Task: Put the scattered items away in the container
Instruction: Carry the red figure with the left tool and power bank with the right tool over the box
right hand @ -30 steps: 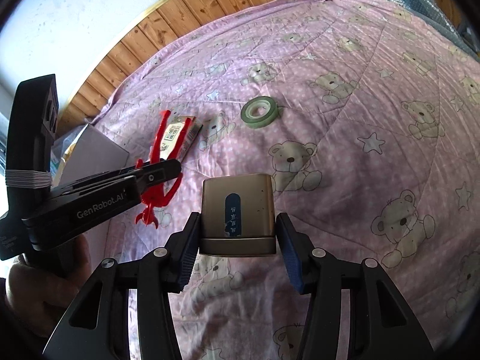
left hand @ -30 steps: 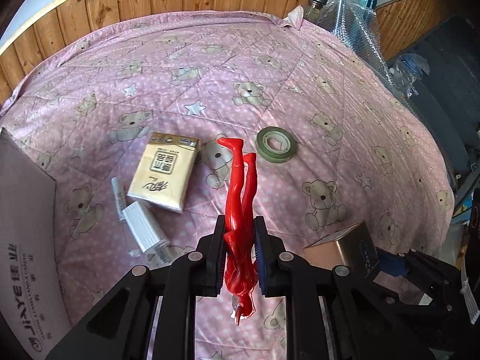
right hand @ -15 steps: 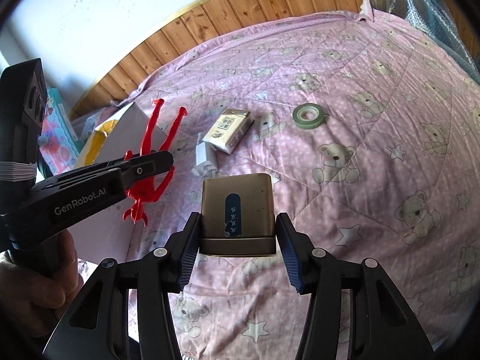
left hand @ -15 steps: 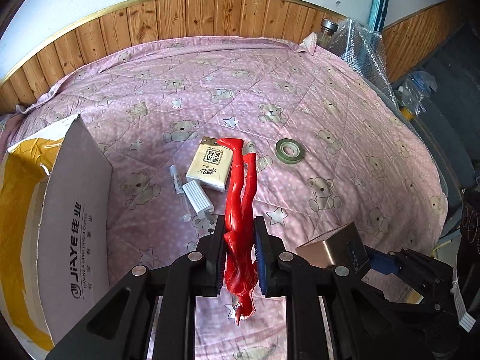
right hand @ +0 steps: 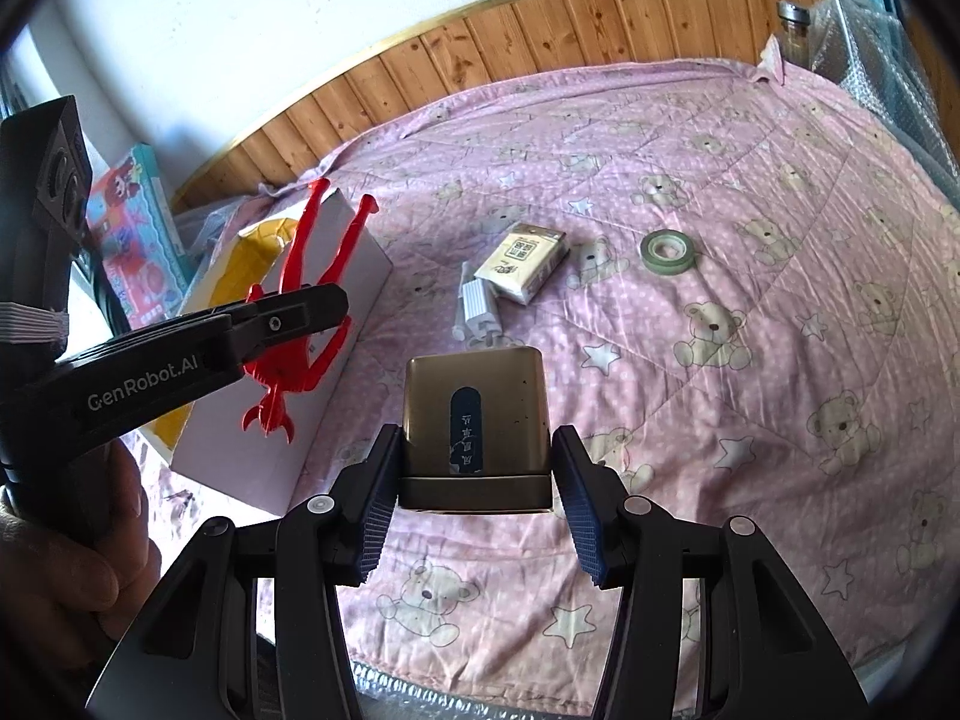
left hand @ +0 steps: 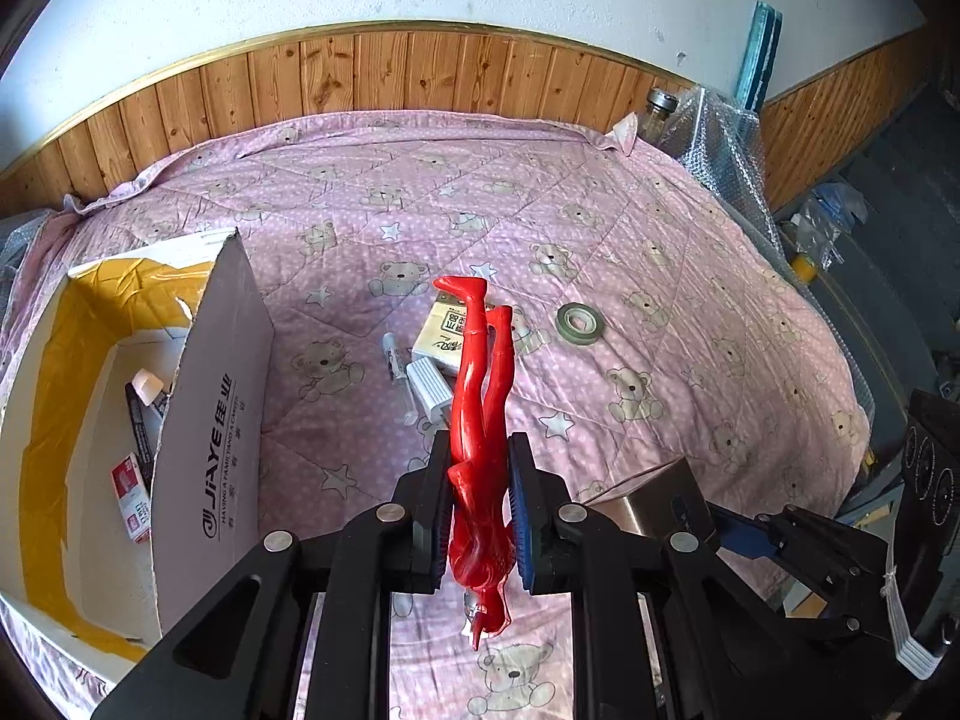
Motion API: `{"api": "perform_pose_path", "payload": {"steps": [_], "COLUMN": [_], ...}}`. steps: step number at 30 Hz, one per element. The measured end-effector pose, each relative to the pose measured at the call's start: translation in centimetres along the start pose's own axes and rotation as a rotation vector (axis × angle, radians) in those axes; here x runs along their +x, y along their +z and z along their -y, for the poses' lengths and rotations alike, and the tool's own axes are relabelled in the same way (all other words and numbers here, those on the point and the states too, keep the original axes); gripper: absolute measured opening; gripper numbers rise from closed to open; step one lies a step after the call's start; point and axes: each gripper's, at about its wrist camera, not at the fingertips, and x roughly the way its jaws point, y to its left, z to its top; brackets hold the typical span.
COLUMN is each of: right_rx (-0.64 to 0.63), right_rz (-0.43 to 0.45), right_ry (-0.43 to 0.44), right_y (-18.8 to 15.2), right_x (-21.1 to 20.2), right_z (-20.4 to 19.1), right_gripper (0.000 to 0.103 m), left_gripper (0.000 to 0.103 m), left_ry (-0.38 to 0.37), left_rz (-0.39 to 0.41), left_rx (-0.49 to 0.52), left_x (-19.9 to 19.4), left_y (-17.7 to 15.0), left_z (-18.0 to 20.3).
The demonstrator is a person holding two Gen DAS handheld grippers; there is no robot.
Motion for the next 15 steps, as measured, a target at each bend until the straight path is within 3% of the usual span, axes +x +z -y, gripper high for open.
{"api": "perform_pose_path", "payload": {"steps": [15], "right_rx": [-0.061], "right_rz": [0.021], "right_ry": [0.006], "right_y": [-0.2], "right_x": [-1.6], "right_z": [-3.1], "right_gripper": [0.053], "left_gripper": [0.018], "left_ry": [-0.012], "left_rz": [0.063], "left_rx": [-0.045], "left_x": [-3.9], "left_y": [-1.1], "left_z": [-2.0]}}
